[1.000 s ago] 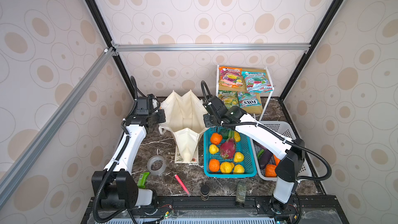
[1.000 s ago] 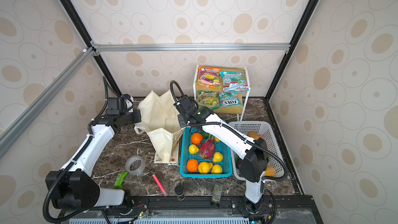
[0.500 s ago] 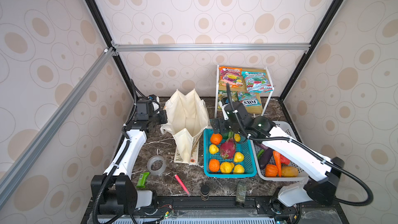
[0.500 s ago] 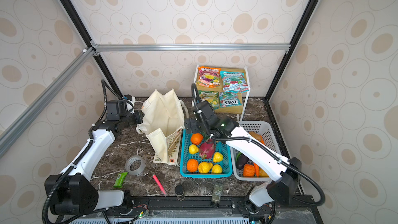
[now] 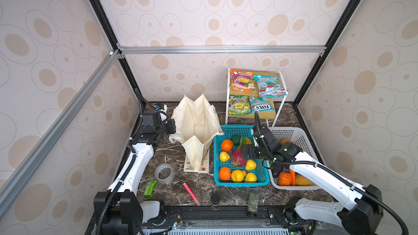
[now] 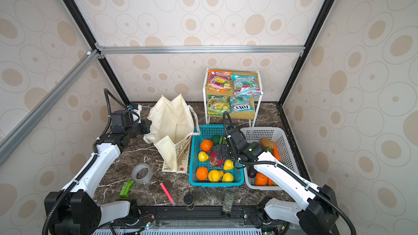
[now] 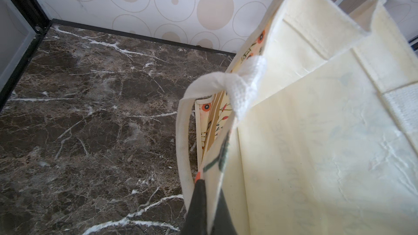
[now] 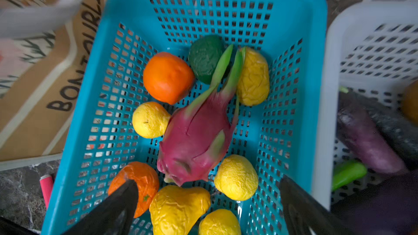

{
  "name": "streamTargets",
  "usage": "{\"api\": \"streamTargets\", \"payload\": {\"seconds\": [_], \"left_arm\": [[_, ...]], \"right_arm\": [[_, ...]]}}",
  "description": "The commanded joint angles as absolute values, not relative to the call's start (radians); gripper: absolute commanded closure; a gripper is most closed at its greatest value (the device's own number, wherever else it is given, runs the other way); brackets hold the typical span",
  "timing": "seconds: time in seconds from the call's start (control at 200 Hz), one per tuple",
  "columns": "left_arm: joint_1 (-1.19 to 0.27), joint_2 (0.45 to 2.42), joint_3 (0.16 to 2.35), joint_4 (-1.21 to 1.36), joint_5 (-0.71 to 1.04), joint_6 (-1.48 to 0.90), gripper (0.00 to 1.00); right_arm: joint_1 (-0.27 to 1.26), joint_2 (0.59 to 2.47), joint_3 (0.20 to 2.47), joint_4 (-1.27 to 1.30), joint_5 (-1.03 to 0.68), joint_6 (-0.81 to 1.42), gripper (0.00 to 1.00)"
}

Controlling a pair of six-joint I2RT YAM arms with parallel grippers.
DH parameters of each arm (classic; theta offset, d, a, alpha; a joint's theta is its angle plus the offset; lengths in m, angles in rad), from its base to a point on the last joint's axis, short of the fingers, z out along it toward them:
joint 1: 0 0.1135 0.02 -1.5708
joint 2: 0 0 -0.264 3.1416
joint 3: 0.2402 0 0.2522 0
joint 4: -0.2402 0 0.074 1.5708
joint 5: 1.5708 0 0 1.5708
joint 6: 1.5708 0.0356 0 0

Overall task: Place the food into the grocery bag and tie it
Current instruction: 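Hold the bag rim with the left gripper while the right gripper grasps the dragon fruit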

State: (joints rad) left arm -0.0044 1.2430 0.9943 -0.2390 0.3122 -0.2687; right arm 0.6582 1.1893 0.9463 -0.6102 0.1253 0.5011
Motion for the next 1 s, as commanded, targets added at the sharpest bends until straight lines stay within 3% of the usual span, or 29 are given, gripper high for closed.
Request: {"api": "streamTargets", "payload": {"seconds": [0.0,0.45,0.995], "left_arm": [[0.0,1.23,0.979,-0.225,0.325,-0.239,1.0],[-0.021,1.226,0.959,-0.223,0.306,-0.237,1.0],[-0.055,1.223,0.962,-0.239,0.25,-0.221,1.0]], "right_arm": [[0.654,1.234,0.919,-0.51,0.06,0.568,0.0],[0.653,1.446,0.887,-0.382,0.032,0.646,0.0],[0.631,1.557,0.841,-0.251,0.051,0.664,0.01]]}}
